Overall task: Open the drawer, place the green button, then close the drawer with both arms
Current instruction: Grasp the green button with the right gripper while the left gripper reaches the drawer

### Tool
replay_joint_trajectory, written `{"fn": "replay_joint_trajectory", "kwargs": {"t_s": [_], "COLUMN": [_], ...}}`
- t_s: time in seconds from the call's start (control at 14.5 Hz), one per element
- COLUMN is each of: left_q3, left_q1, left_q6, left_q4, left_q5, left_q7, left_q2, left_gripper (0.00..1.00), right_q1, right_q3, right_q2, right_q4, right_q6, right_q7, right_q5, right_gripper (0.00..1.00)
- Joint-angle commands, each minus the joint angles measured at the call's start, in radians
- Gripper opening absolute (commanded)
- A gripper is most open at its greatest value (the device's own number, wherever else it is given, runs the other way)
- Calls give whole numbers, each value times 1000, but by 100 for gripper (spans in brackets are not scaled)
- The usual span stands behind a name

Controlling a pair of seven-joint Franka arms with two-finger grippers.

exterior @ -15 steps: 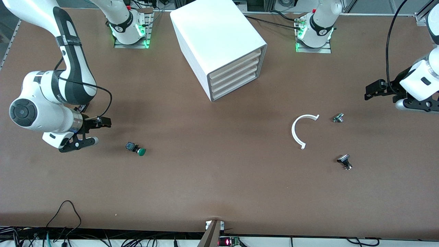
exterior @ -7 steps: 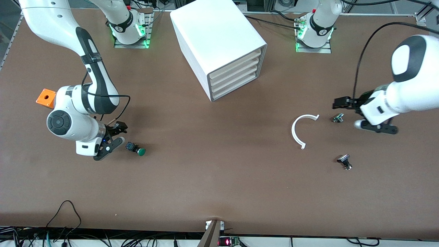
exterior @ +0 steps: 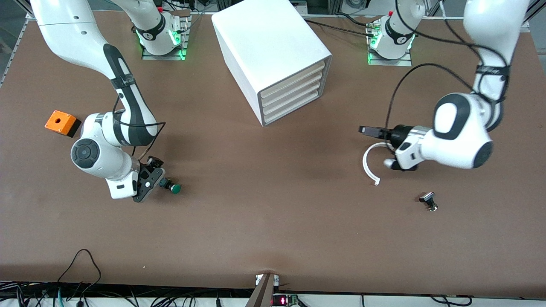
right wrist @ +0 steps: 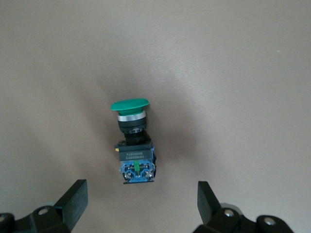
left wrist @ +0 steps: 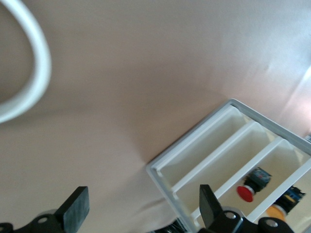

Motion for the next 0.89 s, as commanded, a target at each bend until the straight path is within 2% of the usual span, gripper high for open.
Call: {"fn": "replay_joint_trajectory", "kwargs": {"t_s": [0.0, 0.14, 0.48, 0.62, 0.83], "left_q3": [2, -19, -105, -130, -150], "left_q1": [-57, -103, -185, -203, -202], "left_q6": [-4, -1, 166, 184, 183], "left_q4": [-3, -20, -115, -146, -192], "left_q5": [-115, -202, -329, -412, -449], "left_q7": [20, 40, 52, 84, 112], "left_q2": [88, 132, 174, 177, 171], "left_gripper": [100, 100, 100, 100, 100], "right_q1": [-8, -9, -14, -15, -17], "right_q3": [6, 6, 6, 6, 6], "right_q2": [24, 42, 67, 71, 84], "right_q4": [-3, -5, -3, -3, 0], "right_q6": [24, 22, 44, 48, 68], "right_q7": [-52, -53, -73, -73, -73], "right_q5": [69, 125, 126, 128, 128], "right_gripper": [100, 99, 99, 99, 96]}}
